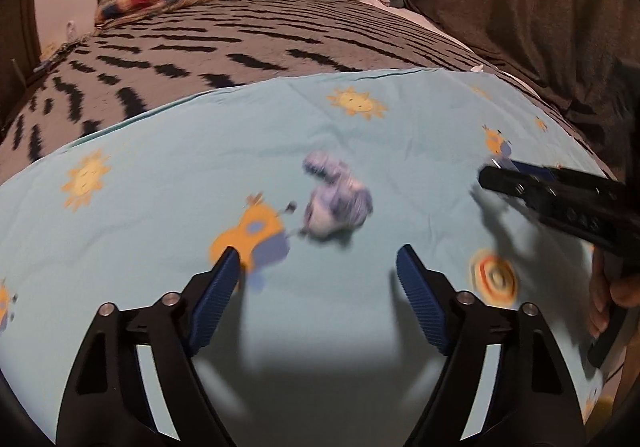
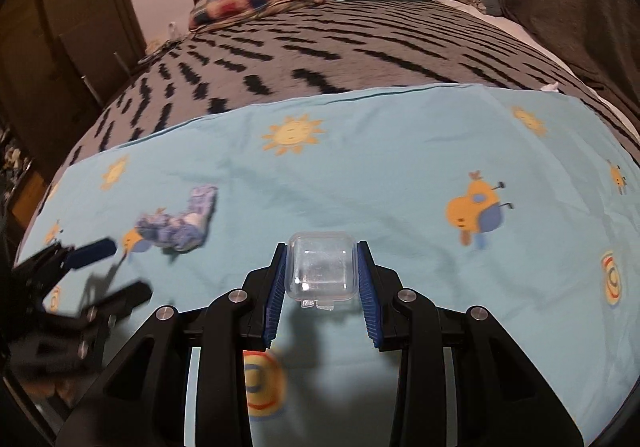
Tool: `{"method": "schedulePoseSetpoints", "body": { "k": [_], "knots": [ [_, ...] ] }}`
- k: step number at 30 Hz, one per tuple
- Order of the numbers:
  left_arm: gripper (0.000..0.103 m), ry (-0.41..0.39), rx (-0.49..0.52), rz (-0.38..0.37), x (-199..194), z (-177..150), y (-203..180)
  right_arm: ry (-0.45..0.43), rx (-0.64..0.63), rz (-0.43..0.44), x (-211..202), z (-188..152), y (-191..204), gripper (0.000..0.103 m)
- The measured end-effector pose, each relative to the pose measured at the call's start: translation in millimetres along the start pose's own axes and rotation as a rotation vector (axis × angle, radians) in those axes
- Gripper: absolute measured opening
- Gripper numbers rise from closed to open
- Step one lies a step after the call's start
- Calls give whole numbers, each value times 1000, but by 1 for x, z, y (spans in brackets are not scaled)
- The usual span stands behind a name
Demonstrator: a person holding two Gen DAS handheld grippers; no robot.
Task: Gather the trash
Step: 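Grasp the clear plastic box with the right tool while the left grasps the white yarn, then lower the yarn and clear box into the bin and open both tools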
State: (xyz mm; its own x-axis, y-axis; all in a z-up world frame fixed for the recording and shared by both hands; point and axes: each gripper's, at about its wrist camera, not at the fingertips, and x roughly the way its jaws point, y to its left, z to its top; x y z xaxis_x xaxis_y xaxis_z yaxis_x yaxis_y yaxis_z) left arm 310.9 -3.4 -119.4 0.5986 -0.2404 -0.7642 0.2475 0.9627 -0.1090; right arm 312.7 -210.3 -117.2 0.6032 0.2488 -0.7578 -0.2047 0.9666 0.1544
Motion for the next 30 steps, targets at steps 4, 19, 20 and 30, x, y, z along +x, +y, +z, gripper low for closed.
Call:
{"method": "schedulePoseSetpoints", "body": {
  "k": [4, 19, 20, 30],
  "knots": [
    [59, 16, -3, -5, 20, 13, -4, -5, -34, -12, -3, -2, -3, 35],
    [26, 8, 64, -48, -23, -10, -40, -16, -79, -23, -48, -36, 4, 35],
    [26, 3, 62, -52, -34, -16, -44, -18, -81, -24, -55, -41, 5, 35],
    [27, -21, 90, -81, -134, -116, -92, -61, -97, -56, -152, -118, 17, 35]
  ]
}}
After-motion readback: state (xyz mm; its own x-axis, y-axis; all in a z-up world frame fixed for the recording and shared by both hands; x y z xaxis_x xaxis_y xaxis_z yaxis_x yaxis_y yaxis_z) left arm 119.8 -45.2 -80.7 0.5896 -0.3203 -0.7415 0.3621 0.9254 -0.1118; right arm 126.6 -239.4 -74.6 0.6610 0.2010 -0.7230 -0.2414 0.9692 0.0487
